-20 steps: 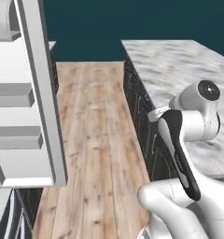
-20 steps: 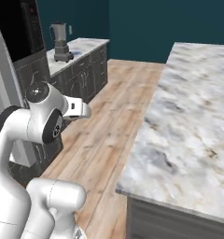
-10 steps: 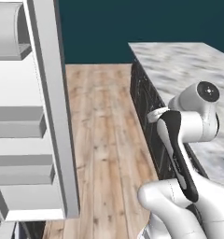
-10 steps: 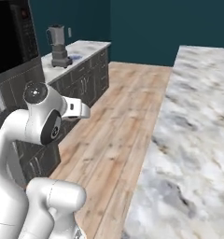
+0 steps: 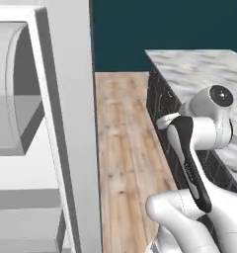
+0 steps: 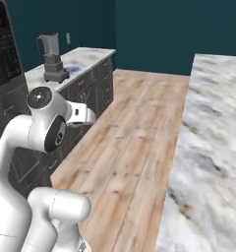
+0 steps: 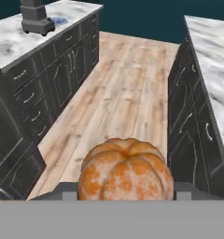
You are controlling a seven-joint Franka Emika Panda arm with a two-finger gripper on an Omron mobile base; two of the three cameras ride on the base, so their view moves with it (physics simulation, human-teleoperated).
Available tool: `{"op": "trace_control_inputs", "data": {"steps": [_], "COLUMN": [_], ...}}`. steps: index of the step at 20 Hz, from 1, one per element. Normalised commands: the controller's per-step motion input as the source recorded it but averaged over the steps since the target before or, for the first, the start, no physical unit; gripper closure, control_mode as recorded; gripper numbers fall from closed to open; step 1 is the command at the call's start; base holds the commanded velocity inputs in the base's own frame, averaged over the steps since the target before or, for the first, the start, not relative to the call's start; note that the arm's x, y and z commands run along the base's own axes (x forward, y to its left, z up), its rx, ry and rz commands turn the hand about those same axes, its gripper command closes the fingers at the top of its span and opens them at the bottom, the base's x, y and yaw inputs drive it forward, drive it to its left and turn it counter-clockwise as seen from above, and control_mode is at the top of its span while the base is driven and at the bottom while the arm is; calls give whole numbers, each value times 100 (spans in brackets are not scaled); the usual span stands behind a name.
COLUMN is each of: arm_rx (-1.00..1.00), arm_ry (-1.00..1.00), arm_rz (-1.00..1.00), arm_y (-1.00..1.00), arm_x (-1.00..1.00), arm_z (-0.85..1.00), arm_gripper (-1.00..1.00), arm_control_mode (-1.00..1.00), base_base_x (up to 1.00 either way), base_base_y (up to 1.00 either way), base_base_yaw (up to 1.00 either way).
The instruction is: Pick the two tangerines from the fridge and place them on the plate next to the blender to make a fruit smoothie.
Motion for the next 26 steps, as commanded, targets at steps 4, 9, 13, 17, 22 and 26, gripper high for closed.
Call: {"op": "trace_control_inputs", "data": {"steps": [4,9,13,17,22,26], "arm_rx": [0,0,0,0,0,0], "arm_ry": [0,0,0,0,0,0], "arm_rz": [0,0,0,0,0,0], "arm_y": [0,0,0,0,0,0], "arm_x": [0,0,0,0,0,0], "arm_z": [0,0,0,0,0,0], "arm_gripper": [100,100,100,100,100,100], "arm_control_mode": [100,100,100,100,100,100], "base_base_x": [100,100,100,100,100,100], "base_base_y": [33,24,14,15,14,16], "base_base_yaw": [0,0,0,0,0,0]}}
